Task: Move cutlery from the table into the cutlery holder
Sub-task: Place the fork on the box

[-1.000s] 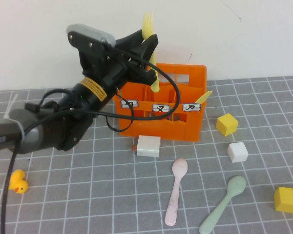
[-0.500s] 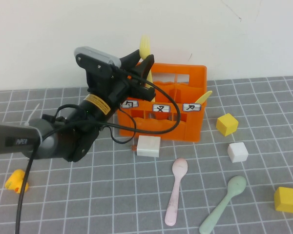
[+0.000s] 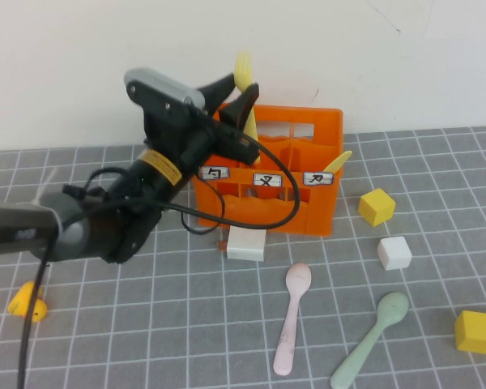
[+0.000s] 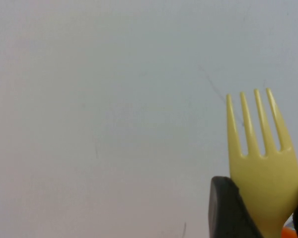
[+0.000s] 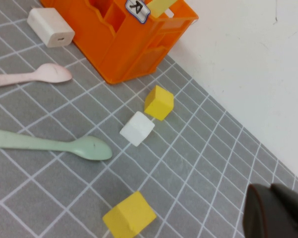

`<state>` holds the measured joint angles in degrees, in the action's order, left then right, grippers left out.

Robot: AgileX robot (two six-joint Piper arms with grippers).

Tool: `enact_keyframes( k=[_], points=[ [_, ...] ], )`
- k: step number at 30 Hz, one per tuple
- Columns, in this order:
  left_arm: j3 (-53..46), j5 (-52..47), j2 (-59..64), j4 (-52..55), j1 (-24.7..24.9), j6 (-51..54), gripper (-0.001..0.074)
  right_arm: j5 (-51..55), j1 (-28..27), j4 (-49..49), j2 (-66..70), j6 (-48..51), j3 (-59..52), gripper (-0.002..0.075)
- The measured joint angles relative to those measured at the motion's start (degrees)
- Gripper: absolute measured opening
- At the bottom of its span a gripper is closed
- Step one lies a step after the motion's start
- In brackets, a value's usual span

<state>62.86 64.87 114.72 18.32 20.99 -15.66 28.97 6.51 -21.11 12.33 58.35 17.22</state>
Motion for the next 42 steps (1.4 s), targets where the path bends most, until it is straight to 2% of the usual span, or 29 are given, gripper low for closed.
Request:
enact_keyframes(
  k=[12, 19, 28, 33, 36, 42],
  points=[
    [0.0, -11.0, -4.3, 7.4, 0.0, 1.6, 0.0261, 0.0, 0.0, 0.0, 0.0, 0.0, 0.0, -0.0003],
    [0.0, -8.8, -4.3, 7.1, 0.0, 0.3, 0.0265, 0.0, 0.0, 0.0, 0.0, 0.0, 0.0, -0.0003],
    [0.0, -15.2, -4.3, 7.5, 0.0, -3.6, 0.0409, 0.0, 0.0, 0.0, 0.0, 0.0, 0.0, -0.0003],
    [0.0, -16.1, -4.3, 7.4, 0.0, -4.2, 0.0428, 0.0, 0.0, 0.0, 0.0, 0.0, 0.0, -0.0003],
    [0.0, -17.4, -5.4, 6.9, 0.0, -3.9, 0.0377, 0.0, 0.0, 0.0, 0.0, 0.0, 0.0, -0.0003],
    [0.0, -26.9, -11.5, 5.6, 0.0, 2.3, 0.012, 0.0, 0.0, 0.0, 0.0, 0.0, 0.0, -0.0003]
  ],
)
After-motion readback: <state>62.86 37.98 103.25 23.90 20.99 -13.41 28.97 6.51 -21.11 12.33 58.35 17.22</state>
